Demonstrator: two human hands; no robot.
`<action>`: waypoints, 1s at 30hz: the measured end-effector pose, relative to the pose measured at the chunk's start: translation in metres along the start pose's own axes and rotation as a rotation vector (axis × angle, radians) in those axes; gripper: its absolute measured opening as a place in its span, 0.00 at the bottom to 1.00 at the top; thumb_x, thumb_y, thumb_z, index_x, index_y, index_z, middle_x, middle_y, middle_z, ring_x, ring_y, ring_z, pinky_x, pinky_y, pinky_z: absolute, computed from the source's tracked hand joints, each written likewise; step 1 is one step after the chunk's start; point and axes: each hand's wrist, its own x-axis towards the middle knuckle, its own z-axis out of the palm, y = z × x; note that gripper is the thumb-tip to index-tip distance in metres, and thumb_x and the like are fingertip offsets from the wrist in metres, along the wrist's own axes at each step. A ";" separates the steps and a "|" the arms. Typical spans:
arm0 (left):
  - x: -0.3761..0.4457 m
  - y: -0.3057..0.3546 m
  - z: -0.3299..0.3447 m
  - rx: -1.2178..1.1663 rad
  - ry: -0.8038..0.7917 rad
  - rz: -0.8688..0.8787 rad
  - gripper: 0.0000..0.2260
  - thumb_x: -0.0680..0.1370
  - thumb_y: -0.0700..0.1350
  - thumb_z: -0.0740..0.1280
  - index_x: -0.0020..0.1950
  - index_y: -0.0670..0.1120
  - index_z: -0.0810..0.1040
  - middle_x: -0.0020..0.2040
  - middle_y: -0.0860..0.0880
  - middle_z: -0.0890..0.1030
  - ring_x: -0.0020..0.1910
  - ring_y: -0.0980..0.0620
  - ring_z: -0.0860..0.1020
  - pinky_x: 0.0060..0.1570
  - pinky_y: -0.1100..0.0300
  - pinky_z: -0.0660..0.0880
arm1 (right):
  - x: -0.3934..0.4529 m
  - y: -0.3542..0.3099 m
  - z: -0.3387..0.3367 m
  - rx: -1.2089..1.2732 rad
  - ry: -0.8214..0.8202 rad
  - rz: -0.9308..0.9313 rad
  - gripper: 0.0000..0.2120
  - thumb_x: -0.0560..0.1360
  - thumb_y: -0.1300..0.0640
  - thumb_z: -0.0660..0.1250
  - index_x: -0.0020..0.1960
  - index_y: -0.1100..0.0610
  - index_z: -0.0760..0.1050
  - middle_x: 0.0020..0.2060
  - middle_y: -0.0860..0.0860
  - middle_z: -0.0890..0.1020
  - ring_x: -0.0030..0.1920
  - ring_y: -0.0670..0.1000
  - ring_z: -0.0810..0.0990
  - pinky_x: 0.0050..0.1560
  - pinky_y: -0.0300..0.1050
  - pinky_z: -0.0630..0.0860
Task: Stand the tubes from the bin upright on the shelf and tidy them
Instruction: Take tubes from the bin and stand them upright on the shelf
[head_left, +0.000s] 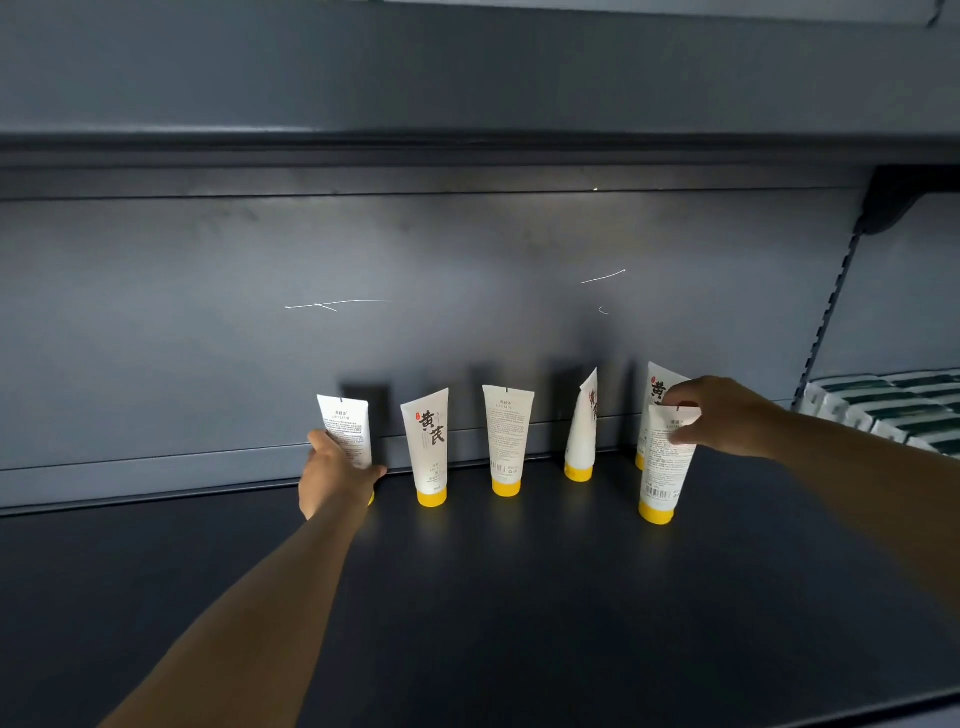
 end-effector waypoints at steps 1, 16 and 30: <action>0.000 0.000 -0.001 0.003 -0.001 0.001 0.26 0.68 0.44 0.76 0.56 0.42 0.63 0.57 0.41 0.77 0.55 0.38 0.76 0.48 0.50 0.71 | 0.000 0.000 0.000 -0.005 0.003 -0.004 0.20 0.73 0.58 0.70 0.64 0.56 0.73 0.63 0.55 0.74 0.61 0.54 0.73 0.53 0.42 0.70; -0.010 -0.002 -0.019 0.033 -0.016 0.028 0.29 0.67 0.44 0.77 0.59 0.41 0.63 0.59 0.41 0.75 0.56 0.38 0.76 0.48 0.49 0.72 | -0.005 0.006 -0.007 0.051 0.057 -0.063 0.16 0.70 0.60 0.73 0.57 0.54 0.77 0.54 0.51 0.79 0.53 0.50 0.77 0.51 0.41 0.73; -0.150 0.019 -0.089 0.112 -0.125 0.200 0.28 0.68 0.47 0.75 0.60 0.46 0.64 0.63 0.48 0.74 0.59 0.43 0.75 0.47 0.53 0.72 | -0.104 -0.012 -0.014 0.092 0.120 -0.202 0.17 0.71 0.56 0.72 0.58 0.49 0.75 0.52 0.44 0.75 0.56 0.49 0.76 0.57 0.43 0.72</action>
